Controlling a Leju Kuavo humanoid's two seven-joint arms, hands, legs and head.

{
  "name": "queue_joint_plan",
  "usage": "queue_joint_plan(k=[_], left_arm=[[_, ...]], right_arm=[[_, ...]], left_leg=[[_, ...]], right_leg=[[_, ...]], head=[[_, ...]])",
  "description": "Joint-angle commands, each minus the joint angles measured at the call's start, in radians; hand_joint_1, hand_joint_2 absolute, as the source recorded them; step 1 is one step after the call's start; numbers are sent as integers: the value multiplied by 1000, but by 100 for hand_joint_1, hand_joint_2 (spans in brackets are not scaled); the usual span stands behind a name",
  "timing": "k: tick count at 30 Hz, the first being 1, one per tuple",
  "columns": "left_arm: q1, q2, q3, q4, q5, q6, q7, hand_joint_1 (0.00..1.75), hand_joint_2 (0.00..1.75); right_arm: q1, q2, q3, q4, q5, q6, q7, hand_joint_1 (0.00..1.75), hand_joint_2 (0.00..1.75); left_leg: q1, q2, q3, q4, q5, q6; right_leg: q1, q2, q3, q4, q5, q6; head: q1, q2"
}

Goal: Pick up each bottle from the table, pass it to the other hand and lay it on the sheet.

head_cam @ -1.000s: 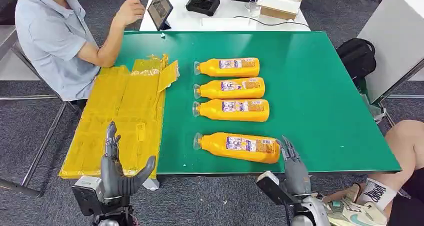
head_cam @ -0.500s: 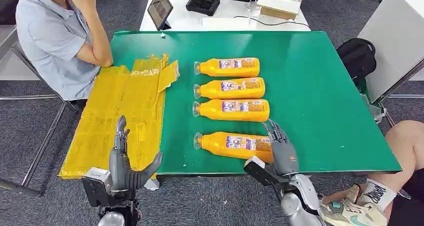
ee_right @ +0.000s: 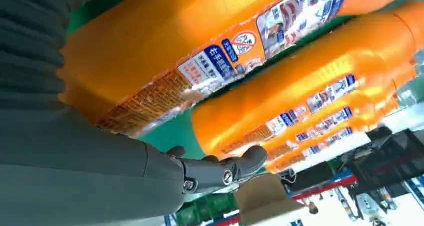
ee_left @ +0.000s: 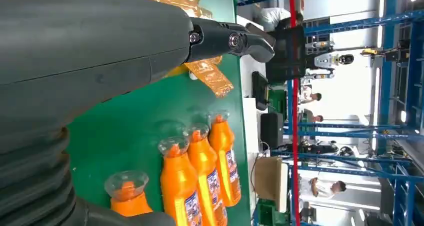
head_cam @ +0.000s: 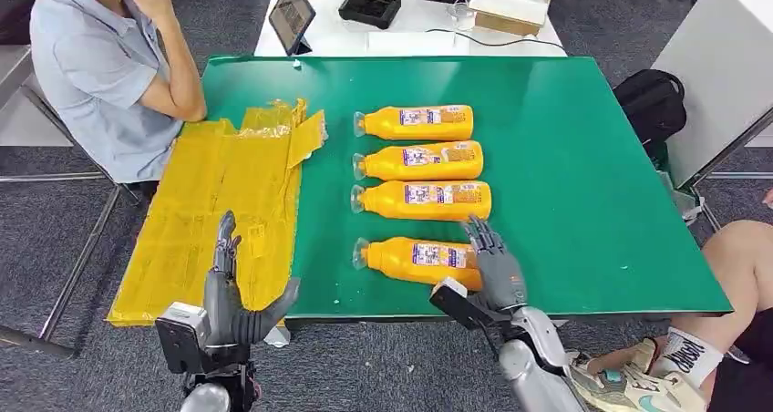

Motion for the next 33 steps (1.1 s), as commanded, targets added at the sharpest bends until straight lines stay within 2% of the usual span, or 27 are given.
queue_joint_plan(k=[1,4,7,9,12,19,21,22,23,26,33], left_arm=[[-29,21,-2,59,4,-14,10,0,175],[-30,22,-4,59,3,-22,15,0,175],[-29,23,-2,48,12,-47,35,0,175],[-29,25,0,45,14,-50,37,0,175],[-13,34,1,32,117,-183,85,0,175],[-12,40,2,30,91,-229,109,0,175],[-17,38,4,41,84,-229,112,0,175],[-19,38,6,44,82,-229,112,0,175],[-20,38,7,47,77,-228,113,0,175],[-19,38,11,50,71,-227,113,0,175],[-19,39,15,58,62,-224,112,0,175]], right_arm=[[-60,-11,36,165,-9,32,23,0,175],[-72,-19,48,189,12,43,58,0,175],[-101,-35,85,223,90,44,142,0,175],[-103,-35,85,224,90,47,143,0,175],[-120,-53,106,262,137,84,207,0,175],[-207,-71,144,375,143,236,277,0,175],[-224,-72,160,396,146,254,279,84,175],[-229,-72,167,405,150,259,280,148,175],[-235,-72,177,417,152,266,281,169,175],[-236,-74,190,426,164,257,289,175,175],[-218,-80,177,431,119,266,255,171,175]], left_leg=[[0,1,5,-2,-1,1],[0,1,6,-1,-1,1],[0,0,6,-1,0,1],[0,1,7,-1,0,1],[0,1,9,-2,0,2],[0,3,15,-1,0,1],[0,4,19,-1,0,2],[0,4,20,-1,-3,3],[0,4,21,-1,-7,2],[1,4,22,-3,-5,4],[1,3,28,-2,-2,2]], right_leg=[[1,0,5,-2,0,-3],[1,0,6,-2,0,-2],[1,0,6,-2,0,-2],[1,0,6,-2,0,-2],[1,-1,8,-3,2,-5],[1,0,12,-3,2,-5],[1,0,11,-4,2,-5],[1,2,8,-3,1,-5],[1,2,8,-3,-1,-5],[2,2,8,-5,0,-5],[2,2,18,-4,2,-4]], head=[[0,0],[0,0],[0,0],[0,0],[0,0],[0,0],[0,0],[0,0],[0,0],[0,0],[0,0]])
